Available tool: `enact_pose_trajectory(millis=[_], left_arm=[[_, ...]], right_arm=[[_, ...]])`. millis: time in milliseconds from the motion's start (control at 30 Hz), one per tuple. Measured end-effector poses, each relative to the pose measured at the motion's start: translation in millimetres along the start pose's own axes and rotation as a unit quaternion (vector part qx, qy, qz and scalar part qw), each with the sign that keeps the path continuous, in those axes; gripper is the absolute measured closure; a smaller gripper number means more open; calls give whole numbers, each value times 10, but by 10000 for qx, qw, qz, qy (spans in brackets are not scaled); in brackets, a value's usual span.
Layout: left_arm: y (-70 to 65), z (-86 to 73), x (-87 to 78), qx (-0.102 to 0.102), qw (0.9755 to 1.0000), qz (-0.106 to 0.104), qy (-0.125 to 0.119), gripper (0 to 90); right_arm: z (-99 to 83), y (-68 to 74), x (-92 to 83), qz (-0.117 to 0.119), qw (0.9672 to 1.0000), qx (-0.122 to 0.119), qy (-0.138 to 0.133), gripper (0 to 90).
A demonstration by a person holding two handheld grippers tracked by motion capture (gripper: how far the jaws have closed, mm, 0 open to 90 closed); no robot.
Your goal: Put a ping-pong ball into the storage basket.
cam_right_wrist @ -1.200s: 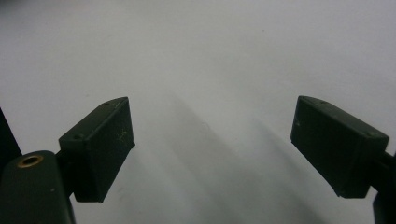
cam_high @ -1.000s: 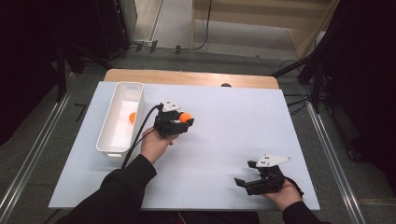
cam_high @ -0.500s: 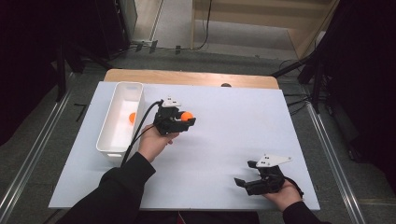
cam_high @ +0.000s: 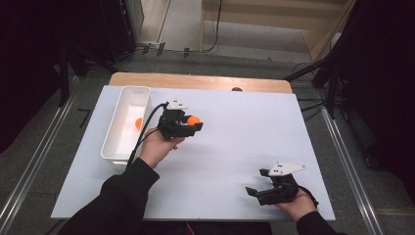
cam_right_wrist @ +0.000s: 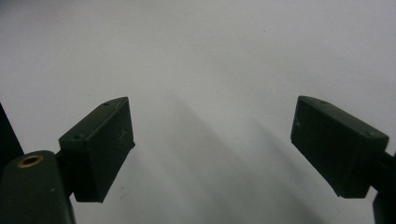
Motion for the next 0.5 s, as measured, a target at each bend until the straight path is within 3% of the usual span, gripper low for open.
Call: enact_pose_trajectory(millis=[200,367,500], left_arm=[[-16,31,-46,80,10000,-49,34,500],[-29,59,-80,-9,9997,-249,28,500],[-22,77,-118,11,9996,-286,18,500]], right_arm=[[2,2,-6,9,10000,-5,9,122],[1,6,-5,13,10000,-10,0,122],[-2,8,-3,16,10000,-26,13,122]])
Point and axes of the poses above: each handheld gripper's, and its own axes: x roughly forward along the jaws, z roughly out of its top, y roughly to its left, the point moved 2 cm from there along x, roughly forward along the jaws, and after that the axes turned 3 degrees about z, right-handed, at the moved point
